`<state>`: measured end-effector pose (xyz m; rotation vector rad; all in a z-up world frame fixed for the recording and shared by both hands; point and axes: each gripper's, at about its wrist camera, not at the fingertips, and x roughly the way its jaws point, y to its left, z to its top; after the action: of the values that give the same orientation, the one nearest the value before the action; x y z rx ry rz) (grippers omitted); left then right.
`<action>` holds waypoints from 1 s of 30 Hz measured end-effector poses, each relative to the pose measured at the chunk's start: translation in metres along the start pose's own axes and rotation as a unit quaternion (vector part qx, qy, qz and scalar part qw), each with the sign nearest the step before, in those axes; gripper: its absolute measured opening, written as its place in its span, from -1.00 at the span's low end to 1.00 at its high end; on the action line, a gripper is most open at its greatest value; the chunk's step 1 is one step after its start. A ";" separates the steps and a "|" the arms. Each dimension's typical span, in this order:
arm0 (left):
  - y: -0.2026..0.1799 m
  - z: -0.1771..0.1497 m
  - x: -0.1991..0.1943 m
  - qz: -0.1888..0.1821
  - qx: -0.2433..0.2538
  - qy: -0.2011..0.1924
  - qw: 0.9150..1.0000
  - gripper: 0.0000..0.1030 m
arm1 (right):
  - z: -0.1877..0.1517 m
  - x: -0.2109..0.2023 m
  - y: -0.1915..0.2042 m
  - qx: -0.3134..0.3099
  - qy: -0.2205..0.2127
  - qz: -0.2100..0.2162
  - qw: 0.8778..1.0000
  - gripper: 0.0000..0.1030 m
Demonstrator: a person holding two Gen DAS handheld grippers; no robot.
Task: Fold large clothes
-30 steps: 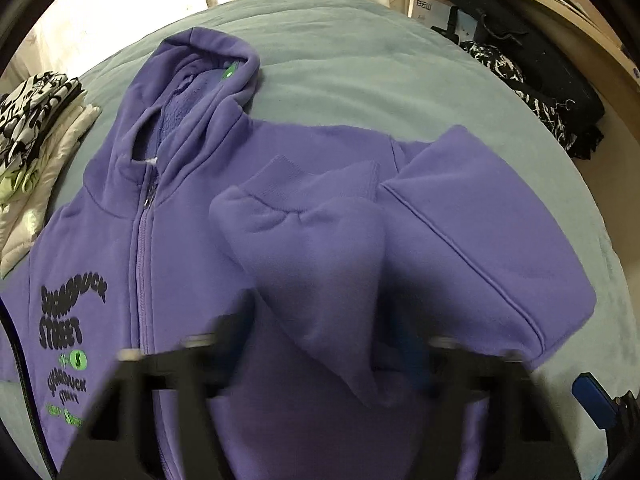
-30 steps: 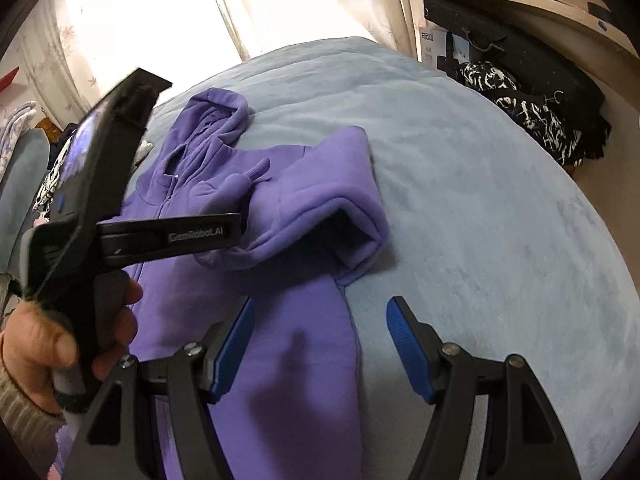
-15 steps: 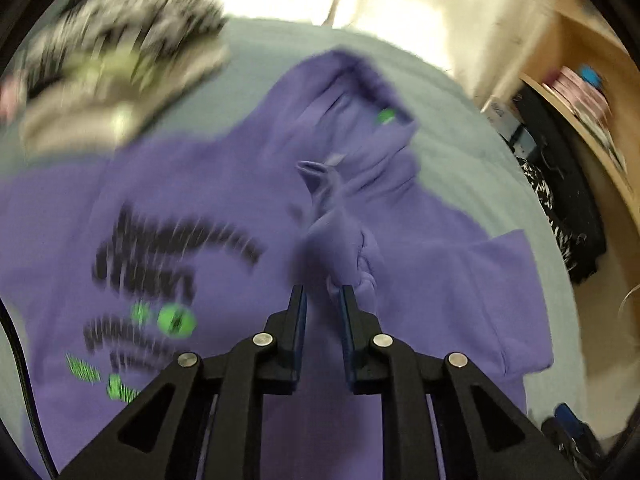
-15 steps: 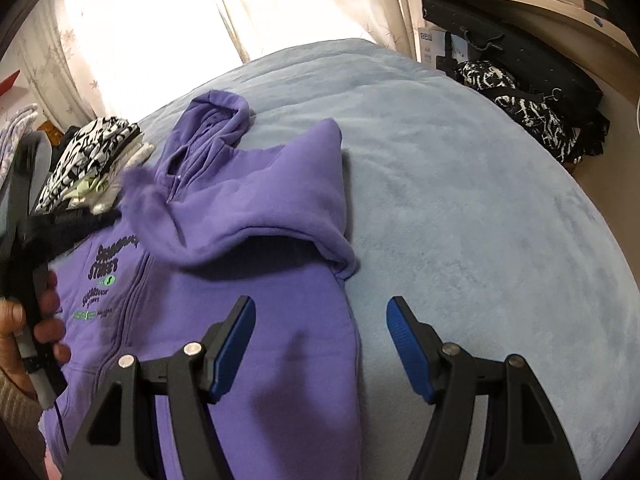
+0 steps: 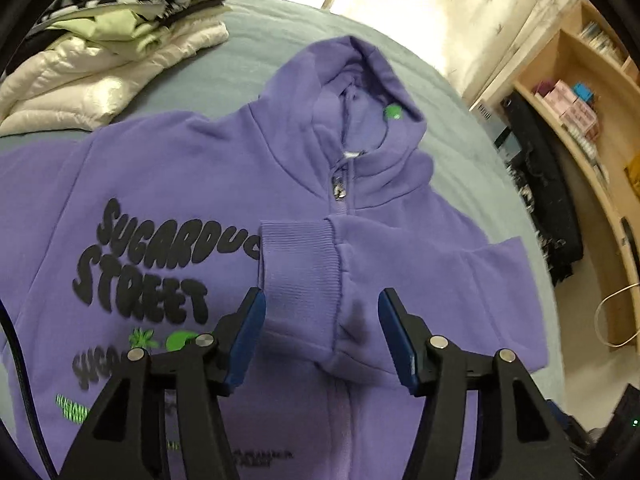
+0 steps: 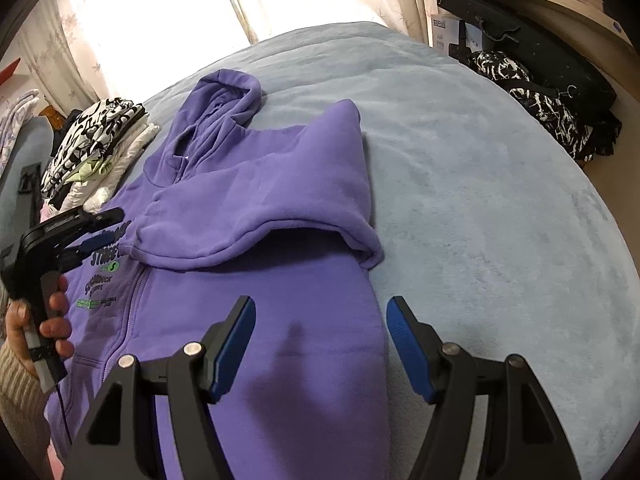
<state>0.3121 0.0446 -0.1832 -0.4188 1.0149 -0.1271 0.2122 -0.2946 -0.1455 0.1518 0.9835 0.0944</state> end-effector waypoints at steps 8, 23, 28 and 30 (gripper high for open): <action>-0.006 0.003 0.040 0.030 0.021 0.045 0.998 0.14 | 0.007 0.003 0.001 -0.008 -0.001 -0.018 1.000 0.33; -0.078 0.028 -0.033 0.096 0.156 -0.081 0.980 -0.64 | 0.022 -0.001 -0.004 -0.005 -0.006 -0.036 0.999 0.33; -0.027 0.038 -0.053 0.099 0.120 -0.078 0.985 -0.60 | 0.035 0.003 -0.009 0.005 -0.004 -0.034 0.999 0.33; -0.002 0.027 -0.038 0.095 0.098 -0.041 0.990 -0.52 | 0.041 0.015 -0.012 0.016 0.014 -0.032 0.999 0.33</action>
<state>0.3155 0.0615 -0.1398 -0.1454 0.9467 -0.0380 0.2548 -0.3073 -0.1370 0.1493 1.0163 0.0227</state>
